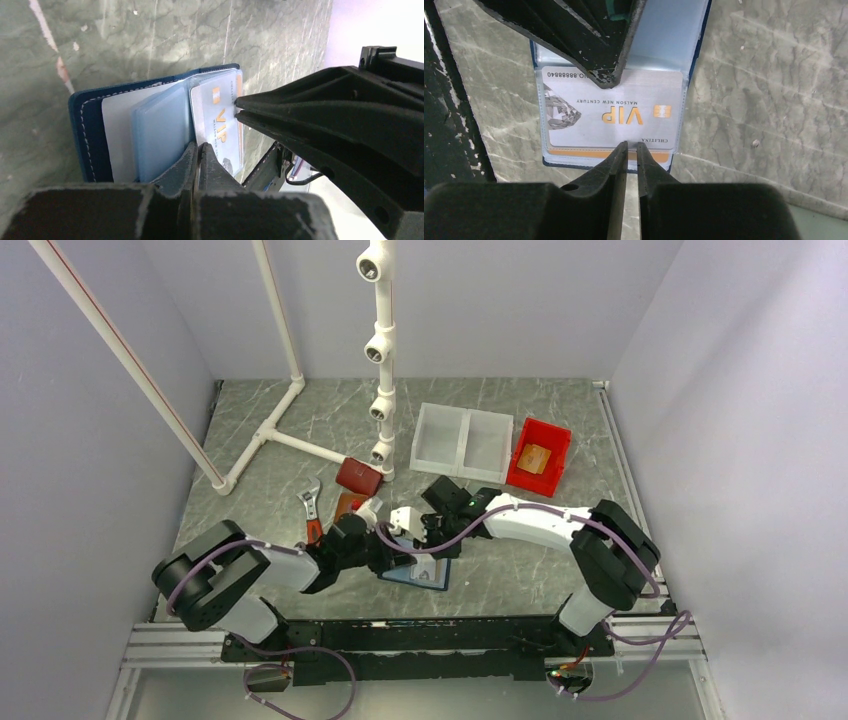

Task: Take the credit cards out of the card holder
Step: Remove the credit card from the card holder.

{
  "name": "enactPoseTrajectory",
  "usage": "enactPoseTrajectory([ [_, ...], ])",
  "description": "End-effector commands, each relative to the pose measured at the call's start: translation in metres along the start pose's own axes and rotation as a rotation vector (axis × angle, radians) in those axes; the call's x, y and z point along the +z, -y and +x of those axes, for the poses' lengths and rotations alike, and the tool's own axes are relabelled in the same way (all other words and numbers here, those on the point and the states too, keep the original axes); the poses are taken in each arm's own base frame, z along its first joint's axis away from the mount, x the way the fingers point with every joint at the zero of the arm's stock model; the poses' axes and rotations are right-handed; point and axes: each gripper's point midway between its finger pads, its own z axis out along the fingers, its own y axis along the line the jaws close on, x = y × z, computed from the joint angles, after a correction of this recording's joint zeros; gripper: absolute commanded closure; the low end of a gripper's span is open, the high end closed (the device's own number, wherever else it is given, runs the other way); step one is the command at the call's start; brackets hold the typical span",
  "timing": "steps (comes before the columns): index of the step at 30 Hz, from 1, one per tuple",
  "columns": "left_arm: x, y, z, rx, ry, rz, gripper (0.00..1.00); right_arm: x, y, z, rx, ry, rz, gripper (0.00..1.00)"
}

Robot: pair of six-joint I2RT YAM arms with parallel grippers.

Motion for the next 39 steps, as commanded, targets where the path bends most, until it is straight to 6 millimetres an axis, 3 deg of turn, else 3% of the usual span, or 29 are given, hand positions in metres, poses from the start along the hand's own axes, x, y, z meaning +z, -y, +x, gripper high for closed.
enactPoseTrajectory([
  [1,-0.011,0.014,-0.011,0.032,0.061,0.062,1.0,0.018,-0.003,0.019,0.02,-0.072,-0.016,0.83],
  [17,-0.048,0.007,-0.008,0.099,0.094,0.036,1.0,0.023,-0.005,0.028,0.027,-0.112,-0.037,0.75],
  [22,-0.061,-0.001,-0.006,0.139,0.097,-0.013,1.0,0.018,-0.01,0.024,0.023,-0.094,-0.064,0.68],
  [31,-0.087,0.006,-0.011,0.209,0.128,-0.041,1.0,-0.005,-0.021,0.004,0.03,0.017,-0.154,0.57],
  [39,-0.093,0.036,-0.013,0.341,0.119,0.076,1.0,-0.045,-0.025,-0.021,0.058,0.191,-0.235,0.45],
])
